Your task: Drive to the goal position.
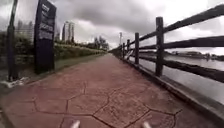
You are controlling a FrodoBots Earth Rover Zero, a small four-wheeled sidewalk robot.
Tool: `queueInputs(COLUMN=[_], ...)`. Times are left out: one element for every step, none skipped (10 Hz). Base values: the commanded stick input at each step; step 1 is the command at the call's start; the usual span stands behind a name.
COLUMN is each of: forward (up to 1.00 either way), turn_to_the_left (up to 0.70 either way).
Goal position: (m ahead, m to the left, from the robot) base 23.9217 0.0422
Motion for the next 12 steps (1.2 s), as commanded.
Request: queueInputs(forward=[0.50, 0.50, 0.50, 0.50, 0.50, 0.50, 0.50, 0.50, 0.50, 0.50, 0.50, 0.50], turn_to_the_left=[0.00, 0.00, 0.00, 0.00, 0.00, 0.00, 0.00, 0.00, 0.00, 0.00, 0.00, 0.00])
